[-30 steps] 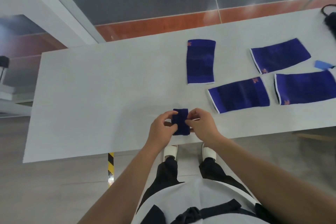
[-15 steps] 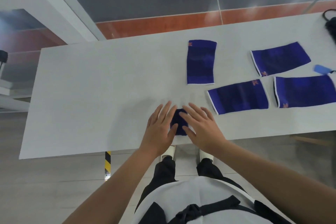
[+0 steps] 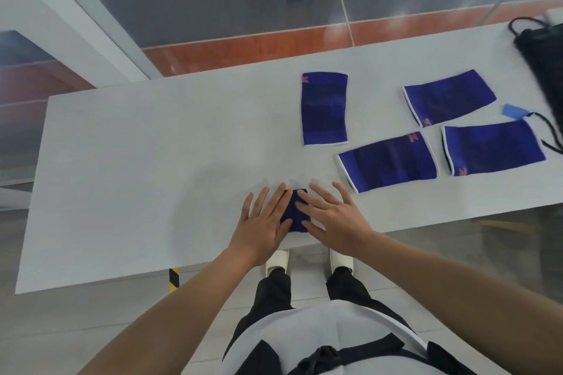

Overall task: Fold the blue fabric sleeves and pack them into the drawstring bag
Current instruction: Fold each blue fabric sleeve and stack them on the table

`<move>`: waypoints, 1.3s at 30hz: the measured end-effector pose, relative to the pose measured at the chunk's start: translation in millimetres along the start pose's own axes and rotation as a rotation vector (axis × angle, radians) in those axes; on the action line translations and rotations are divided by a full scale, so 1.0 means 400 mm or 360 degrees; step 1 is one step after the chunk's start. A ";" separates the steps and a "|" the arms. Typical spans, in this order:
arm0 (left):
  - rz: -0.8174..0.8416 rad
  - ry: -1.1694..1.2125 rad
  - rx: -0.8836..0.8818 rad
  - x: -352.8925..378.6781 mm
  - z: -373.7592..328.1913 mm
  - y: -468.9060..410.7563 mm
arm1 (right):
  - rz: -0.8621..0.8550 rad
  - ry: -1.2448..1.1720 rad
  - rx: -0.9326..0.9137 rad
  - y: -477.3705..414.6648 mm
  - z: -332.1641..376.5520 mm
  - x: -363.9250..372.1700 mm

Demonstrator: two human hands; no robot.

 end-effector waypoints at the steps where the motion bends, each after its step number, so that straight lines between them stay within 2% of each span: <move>1: -0.0001 0.0035 -0.0001 -0.005 -0.003 -0.001 | 0.0007 -0.0031 0.0013 -0.002 0.001 -0.004; 5: -0.0043 0.0254 -0.0043 -0.053 -0.019 0.002 | 0.0008 -0.0154 0.0074 0.001 0.010 -0.034; 9: -0.0152 0.0566 -0.0057 -0.138 -0.032 0.001 | -0.0225 -0.0371 0.0195 0.039 -0.002 -0.101; 11: -0.0243 0.0716 -0.0075 -0.180 -0.022 -0.010 | -0.0342 -0.0532 0.0374 0.070 -0.033 -0.132; 15: -0.0342 0.0942 -0.0073 -0.244 0.004 -0.064 | -0.0465 -0.0826 0.0913 0.156 -0.131 -0.129; 20: -0.0207 0.0953 0.0020 -0.253 -0.044 -0.171 | -0.0550 -0.0996 0.1336 0.273 -0.225 -0.082; 25: 0.0031 0.0827 0.0146 -0.224 -0.150 -0.247 | -0.0562 -0.1125 0.1577 0.349 -0.292 -0.069; 30: 0.0099 0.0644 0.0169 -0.197 -0.215 -0.341 | -0.0573 -0.1166 0.1564 0.341 -0.389 -0.087; 34: 0.0119 0.0543 -0.0091 -0.184 -0.204 -0.429 | -0.0466 -0.1192 0.1434 0.305 -0.469 -0.103; 39: 0.0166 0.0391 -0.0373 -0.179 -0.194 -0.526 | -0.0296 -0.1028 0.1273 0.259 -0.596 -0.131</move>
Point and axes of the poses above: each hand's wrist, its own y-axis away from the middle knuckle, its own x-axis out of the palm, z = x × y, the point moved 9 cm from there along -y, towards the middle knuckle, and after that the axes turned 5 degrees about x, right-handed, at the moved point
